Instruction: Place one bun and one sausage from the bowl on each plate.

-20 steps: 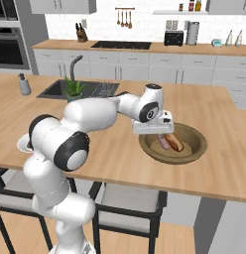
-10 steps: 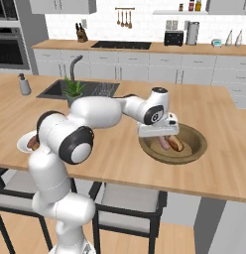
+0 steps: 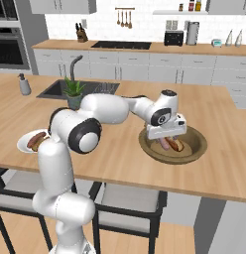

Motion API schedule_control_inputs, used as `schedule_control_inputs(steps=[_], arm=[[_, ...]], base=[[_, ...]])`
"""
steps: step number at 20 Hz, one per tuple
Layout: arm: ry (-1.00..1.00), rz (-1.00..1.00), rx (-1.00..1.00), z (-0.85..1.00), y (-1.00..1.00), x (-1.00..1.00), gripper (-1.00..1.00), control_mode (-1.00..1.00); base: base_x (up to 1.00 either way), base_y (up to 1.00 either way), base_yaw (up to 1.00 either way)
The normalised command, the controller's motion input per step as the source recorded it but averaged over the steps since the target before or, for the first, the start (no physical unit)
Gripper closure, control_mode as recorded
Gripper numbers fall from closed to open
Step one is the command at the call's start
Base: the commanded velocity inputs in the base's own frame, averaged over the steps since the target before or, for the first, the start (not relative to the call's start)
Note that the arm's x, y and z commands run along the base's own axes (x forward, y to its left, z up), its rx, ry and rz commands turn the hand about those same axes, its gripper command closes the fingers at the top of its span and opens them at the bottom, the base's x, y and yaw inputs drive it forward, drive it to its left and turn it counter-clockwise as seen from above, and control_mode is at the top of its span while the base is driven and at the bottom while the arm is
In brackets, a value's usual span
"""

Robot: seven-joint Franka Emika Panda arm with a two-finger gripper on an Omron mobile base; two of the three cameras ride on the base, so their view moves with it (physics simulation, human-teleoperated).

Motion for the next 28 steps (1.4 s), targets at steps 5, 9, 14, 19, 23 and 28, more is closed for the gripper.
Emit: schedule_control_inputs(steps=[5,9,14,19,23,28], arm=[[0.0,0.08,0.0,-0.36,-0.17,0.17,-1.0,-1.0],[0.0,0.06,0.0,-0.41,-0.02,0.14,-1.0,-1.0],[0.0,0.02,0.0,-0.14,0.0,0.25,-1.0,-1.0],[0.0,0.0,0.0,-0.13,-0.1,0.3,-1.0,-1.0],[0.0,0.0,0.0,-0.19,-0.2,0.3,-1.0,-1.0],[0.0,0.0,0.0,-0.16,-0.18,0.36,-1.0,-1.0]], base=[[0.0,0.0,0.0],[0.0,0.0,0.0],[0.0,0.0,0.0],[0.0,0.0,0.0],[0.0,0.0,0.0],[0.0,0.0,0.0]])
